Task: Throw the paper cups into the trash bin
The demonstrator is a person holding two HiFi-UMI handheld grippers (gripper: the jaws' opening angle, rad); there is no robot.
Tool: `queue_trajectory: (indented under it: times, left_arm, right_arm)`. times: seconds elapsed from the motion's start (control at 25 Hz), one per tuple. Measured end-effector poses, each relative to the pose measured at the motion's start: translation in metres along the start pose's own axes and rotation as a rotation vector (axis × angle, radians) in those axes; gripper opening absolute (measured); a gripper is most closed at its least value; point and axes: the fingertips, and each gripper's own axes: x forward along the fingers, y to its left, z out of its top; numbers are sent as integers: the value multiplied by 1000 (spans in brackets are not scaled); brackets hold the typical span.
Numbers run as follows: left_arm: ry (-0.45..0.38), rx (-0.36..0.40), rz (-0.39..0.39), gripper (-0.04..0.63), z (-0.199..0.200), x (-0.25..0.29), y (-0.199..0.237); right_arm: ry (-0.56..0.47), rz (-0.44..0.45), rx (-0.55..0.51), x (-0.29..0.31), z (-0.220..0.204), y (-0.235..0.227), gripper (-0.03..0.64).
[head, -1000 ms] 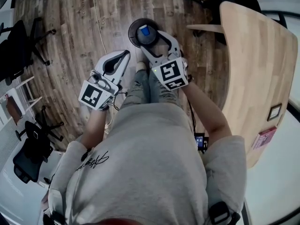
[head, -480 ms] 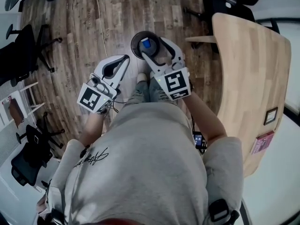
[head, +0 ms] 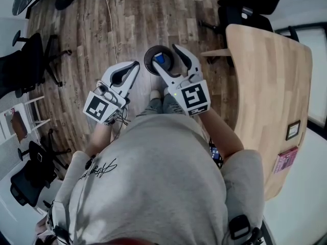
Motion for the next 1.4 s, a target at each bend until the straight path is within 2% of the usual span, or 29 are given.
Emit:
queue_trajectory:
  times: [0.12,0.44,0.6,0.76,1.12,1.4]
  left_arm:
    - [-4,11,15,3,7,-1,4]
    - [-18,46,60,3,26,-7,9]
    - [-40,84,62,3,36,-8,6]
    - [-43,85,72,3,42,-8,3]
    - [-68,116,84,3,50,-15,-4]
    - [-97,131,90,3,64,-23,-11]
  right_arm:
    - [0,7,4,-7,13,0,290]
    - [-90,20,-18,-22,48,1,274]
    - [-133,21,-5,-33,63,3,187]
    - [-163,28,-26,-39,75,7,147]
    - [-196,25,-12,-45,80,11,64]
    - [-205,48,-25,-45,86,21,46]
